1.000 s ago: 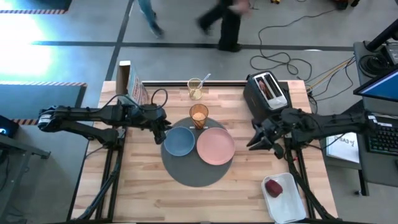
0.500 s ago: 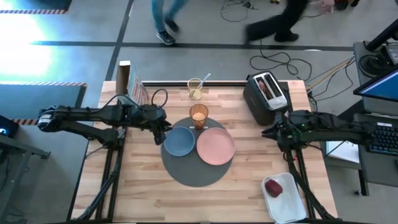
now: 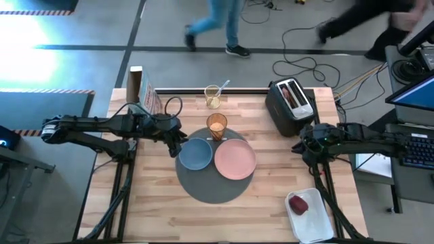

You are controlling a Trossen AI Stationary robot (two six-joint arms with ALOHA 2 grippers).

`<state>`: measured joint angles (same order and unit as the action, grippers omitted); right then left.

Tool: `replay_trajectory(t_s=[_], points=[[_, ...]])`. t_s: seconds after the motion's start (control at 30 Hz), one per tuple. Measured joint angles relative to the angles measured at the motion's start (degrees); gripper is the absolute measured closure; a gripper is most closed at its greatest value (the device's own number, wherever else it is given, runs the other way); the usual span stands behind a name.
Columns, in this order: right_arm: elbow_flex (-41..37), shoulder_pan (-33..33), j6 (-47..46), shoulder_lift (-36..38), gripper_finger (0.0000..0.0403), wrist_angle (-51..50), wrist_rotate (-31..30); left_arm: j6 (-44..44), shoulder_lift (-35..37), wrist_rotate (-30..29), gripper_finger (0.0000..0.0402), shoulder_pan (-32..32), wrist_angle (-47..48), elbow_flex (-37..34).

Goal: Arrange a breakfast setting
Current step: Pour the cereal box into the blue bowl

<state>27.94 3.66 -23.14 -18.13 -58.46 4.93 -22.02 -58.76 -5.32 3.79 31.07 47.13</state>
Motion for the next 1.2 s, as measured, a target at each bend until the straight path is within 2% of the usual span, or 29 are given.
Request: replay_trajectory(t_s=[0.23, 0.43, 0.6, 0.73, 0.93, 1.1, 1.2], points=[[0.0, 0.0, 0.0, 0.0, 0.033, 0.0, 0.0, -4.4, 0.0, -0.3, 0.0326, 0.0, 4.5, 0.0], [0.0, 0.0, 0.0, 0.0, 0.033, 0.0, 0.0, -11.0, 0.3, -8.3, 0.0326, 0.0, 14.8, 0.0], [0.0, 0.0, 0.0, 0.0, 0.033, 0.0, 0.0, -13.5, -0.1, -8.7, 0.0326, -0.1, 14.7, 0.0], [0.0, 0.0, 0.0, 0.0, 0.033, 0.0, 0.0, -18.0, -0.2, -8.7, 0.0326, -0.5, 19.1, 0.0], [0.0, 0.0, 0.0, 0.0, 0.033, 0.0, 0.0, -25.4, -0.2, -8.1, 0.0326, -4.9, 25.0, 0.0], [0.0, 0.0, 0.0, 0.0, 0.033, 0.0, 0.0, -34.5, -0.2, -12.4, 0.0326, -9.1, 32.6, -0.1], [0.0, 0.0, 0.0, 0.0, 0.033, 0.0, 0.0, -38.1, -0.2, -14.2, 0.0326, -10.9, 33.9, -0.4]])
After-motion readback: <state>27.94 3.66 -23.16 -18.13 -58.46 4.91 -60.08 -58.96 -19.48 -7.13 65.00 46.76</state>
